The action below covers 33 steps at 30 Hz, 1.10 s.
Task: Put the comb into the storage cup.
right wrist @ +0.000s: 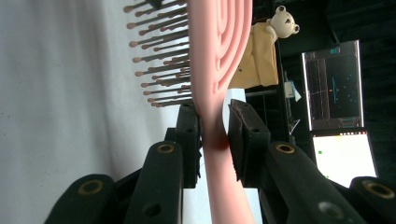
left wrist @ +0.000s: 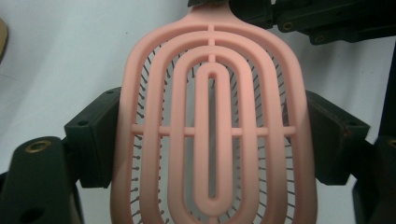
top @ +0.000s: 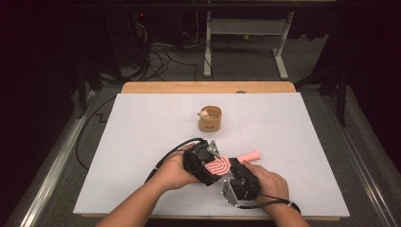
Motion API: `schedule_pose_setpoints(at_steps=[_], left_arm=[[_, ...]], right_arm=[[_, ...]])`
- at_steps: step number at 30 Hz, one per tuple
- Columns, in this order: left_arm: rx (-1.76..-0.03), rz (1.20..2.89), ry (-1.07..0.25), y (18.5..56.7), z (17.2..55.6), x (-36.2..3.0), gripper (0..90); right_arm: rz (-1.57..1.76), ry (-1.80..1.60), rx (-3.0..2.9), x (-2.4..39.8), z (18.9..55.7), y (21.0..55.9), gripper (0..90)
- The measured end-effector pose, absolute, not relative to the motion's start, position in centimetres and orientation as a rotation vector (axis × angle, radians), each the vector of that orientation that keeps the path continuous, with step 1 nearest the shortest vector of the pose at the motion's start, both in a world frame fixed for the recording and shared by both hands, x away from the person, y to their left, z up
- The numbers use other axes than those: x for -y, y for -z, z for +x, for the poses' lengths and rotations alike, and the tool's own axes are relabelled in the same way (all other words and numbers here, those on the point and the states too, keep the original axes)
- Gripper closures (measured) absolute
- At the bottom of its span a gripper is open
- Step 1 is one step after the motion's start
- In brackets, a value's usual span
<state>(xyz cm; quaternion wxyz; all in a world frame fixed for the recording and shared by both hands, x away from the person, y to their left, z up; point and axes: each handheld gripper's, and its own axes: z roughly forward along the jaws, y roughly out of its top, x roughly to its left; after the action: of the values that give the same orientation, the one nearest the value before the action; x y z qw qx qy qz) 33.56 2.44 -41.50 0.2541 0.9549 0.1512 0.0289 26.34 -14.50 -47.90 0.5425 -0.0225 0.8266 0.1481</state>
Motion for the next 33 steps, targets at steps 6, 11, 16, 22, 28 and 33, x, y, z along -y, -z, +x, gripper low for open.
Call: schedule_pose_setpoints(at_steps=[6, 11, 16, 22, 28, 33], left_arm=[[-0.411, 2.582, -0.075, 41.36, 33.63, -2.46, 19.4], [-0.416, 2.571, -0.081, 41.11, 33.58, -2.45, 19.3], [-0.413, 2.563, -0.079, 40.98, 33.61, -2.49, 19.2], [-0.416, 2.552, -0.071, 40.86, 33.68, -2.65, 18.9], [-0.414, 2.531, -0.091, 40.69, 33.64, -2.81, 18.4], [-0.419, 2.528, -0.114, 40.66, 33.66, -2.93, 16.7]], right_arm=[[-0.063, -0.334, -1.960, 14.49, 26.23, 47.95, 77.7], [-0.070, -0.330, -1.949, 14.42, 26.15, 48.03, 79.0], [-0.072, -0.329, -1.947, 14.43, 26.11, 47.87, 79.5], [-0.086, -0.321, -1.930, 14.34, 25.98, 47.86, 80.1], [-0.072, -0.316, -1.937, 14.28, 25.87, 47.79, 81.6], [-0.068, -0.315, -1.936, 14.32, 25.88, 47.73, 82.0]])
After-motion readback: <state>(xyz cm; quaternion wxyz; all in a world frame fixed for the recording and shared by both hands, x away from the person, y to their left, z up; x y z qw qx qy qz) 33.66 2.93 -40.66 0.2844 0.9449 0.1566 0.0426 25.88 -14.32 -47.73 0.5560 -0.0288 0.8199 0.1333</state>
